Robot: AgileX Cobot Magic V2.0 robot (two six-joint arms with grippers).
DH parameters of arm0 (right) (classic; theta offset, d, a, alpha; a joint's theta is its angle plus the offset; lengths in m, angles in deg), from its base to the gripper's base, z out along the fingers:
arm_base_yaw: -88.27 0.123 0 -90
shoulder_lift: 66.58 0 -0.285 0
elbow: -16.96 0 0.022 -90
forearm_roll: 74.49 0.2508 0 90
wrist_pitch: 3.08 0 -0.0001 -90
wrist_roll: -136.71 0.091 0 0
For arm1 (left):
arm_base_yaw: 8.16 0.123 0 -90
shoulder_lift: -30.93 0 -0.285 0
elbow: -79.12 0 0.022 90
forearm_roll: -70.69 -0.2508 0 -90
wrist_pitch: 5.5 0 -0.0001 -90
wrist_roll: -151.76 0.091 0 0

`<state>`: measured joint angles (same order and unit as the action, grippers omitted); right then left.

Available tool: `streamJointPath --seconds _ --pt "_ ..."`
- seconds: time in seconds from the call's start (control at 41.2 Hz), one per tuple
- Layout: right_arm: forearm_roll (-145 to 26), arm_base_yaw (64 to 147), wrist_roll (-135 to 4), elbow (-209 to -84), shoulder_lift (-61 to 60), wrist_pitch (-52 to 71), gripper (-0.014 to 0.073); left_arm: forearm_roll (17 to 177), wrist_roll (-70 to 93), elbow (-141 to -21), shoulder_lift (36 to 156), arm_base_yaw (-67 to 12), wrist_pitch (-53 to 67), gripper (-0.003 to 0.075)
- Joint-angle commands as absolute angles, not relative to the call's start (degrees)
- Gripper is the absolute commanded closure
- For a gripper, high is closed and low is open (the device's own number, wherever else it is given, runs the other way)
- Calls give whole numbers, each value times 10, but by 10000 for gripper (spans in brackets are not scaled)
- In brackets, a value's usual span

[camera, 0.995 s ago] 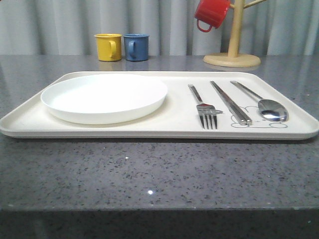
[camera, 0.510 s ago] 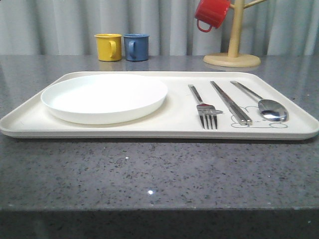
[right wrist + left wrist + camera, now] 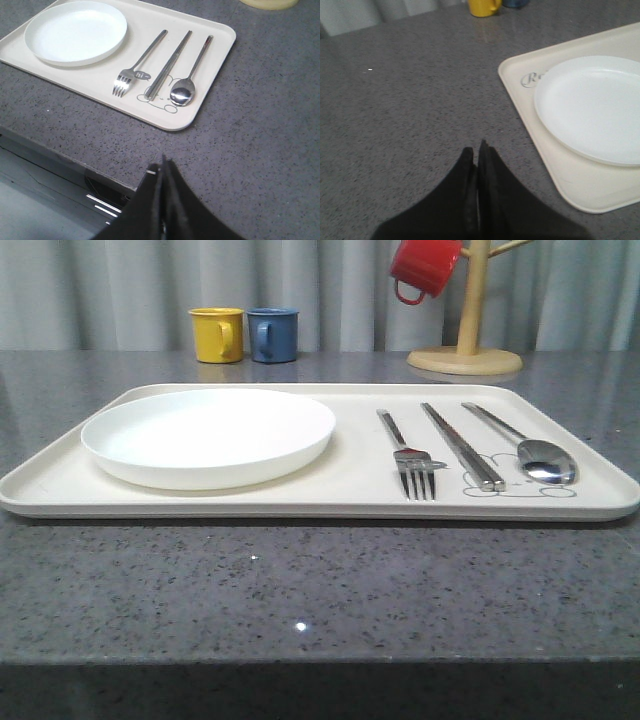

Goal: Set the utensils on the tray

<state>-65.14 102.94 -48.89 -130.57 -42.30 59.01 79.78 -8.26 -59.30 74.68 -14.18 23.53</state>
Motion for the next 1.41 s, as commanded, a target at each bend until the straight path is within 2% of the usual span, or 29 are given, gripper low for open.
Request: streamJointPath --seconds 0.0,0.194,0.437,0.558,1.068,1.237,1.383 --pt "-647 1030 -494 -1317 -417 545 662 805 -89 -537 675 -114 133 738" --pt "-647 1030 -494 -1317 -417 545 662 822 -89 -373 523 -83 34 738" --pt "-647 1030 -494 -1317 -417 545 662 865 -89 -236 409 -66 -71 738" --pt "-647 1030 -494 -1317 -417 545 662 877 -89 -233 367 -50 -50 738" --pt "-647 1030 -494 -1317 -417 549 662 876 -91 -233 371 -51 -55 738" --pt "-647 1030 -494 -1317 -417 549 662 772 -219 -233 371 -51 -55 738" --pt "-647 1030 -494 -1317 -417 549 662 765 -222 -233 371 -52 -55 738"
